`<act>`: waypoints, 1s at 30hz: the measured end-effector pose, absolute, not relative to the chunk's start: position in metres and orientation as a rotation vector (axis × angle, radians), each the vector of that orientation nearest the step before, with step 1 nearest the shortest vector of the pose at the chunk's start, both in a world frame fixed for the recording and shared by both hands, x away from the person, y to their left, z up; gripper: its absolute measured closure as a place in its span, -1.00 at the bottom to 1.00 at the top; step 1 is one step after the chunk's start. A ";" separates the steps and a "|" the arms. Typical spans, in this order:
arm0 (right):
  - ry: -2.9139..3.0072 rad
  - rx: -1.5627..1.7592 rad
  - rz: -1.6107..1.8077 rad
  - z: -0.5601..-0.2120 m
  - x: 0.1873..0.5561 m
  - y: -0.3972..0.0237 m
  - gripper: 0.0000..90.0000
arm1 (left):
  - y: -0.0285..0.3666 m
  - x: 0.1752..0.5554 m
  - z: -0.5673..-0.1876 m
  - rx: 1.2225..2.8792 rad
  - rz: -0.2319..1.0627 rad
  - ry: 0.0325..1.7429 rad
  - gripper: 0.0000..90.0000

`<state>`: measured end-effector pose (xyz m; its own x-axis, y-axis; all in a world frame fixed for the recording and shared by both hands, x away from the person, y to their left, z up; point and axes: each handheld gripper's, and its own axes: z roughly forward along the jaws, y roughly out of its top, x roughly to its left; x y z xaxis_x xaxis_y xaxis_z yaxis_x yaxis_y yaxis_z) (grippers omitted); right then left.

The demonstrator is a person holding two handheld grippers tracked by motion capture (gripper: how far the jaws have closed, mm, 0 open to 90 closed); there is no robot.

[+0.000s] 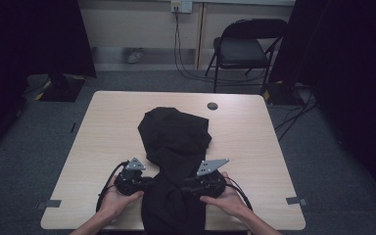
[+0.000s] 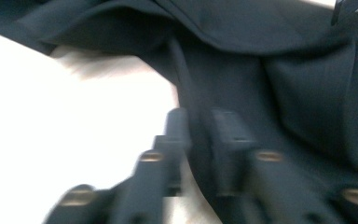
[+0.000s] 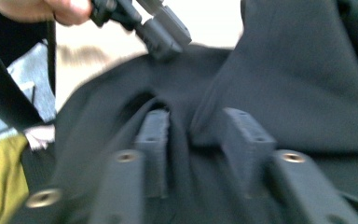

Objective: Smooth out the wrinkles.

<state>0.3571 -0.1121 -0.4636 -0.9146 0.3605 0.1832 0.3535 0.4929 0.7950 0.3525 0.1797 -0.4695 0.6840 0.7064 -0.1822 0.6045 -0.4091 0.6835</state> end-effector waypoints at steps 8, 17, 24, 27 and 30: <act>2.515 0.792 1.567 -0.451 0.388 -0.132 0.46 | 0.175 0.383 -0.462 2.036 0.280 0.988 0.25; 2.560 0.858 1.192 -0.498 0.409 -0.120 0.39 | 0.145 0.402 -0.491 2.217 0.358 0.947 0.22; 2.462 0.878 1.171 -0.503 0.440 -0.117 0.38 | 0.147 0.432 -0.494 2.165 0.468 1.015 0.23; 2.440 0.907 1.149 -0.502 0.453 -0.116 0.28 | 0.150 0.442 -0.494 2.156 0.432 1.020 0.23; 2.466 0.943 1.141 -0.496 0.455 -0.119 0.04 | 0.158 0.441 -0.488 2.142 0.386 0.990 0.22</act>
<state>0.4546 -0.1186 -0.4963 -0.7536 0.6566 0.0307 0.4483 0.4793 0.7546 0.4405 0.1578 -0.4880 0.6580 0.7523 -0.0321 0.5325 -0.4347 0.7262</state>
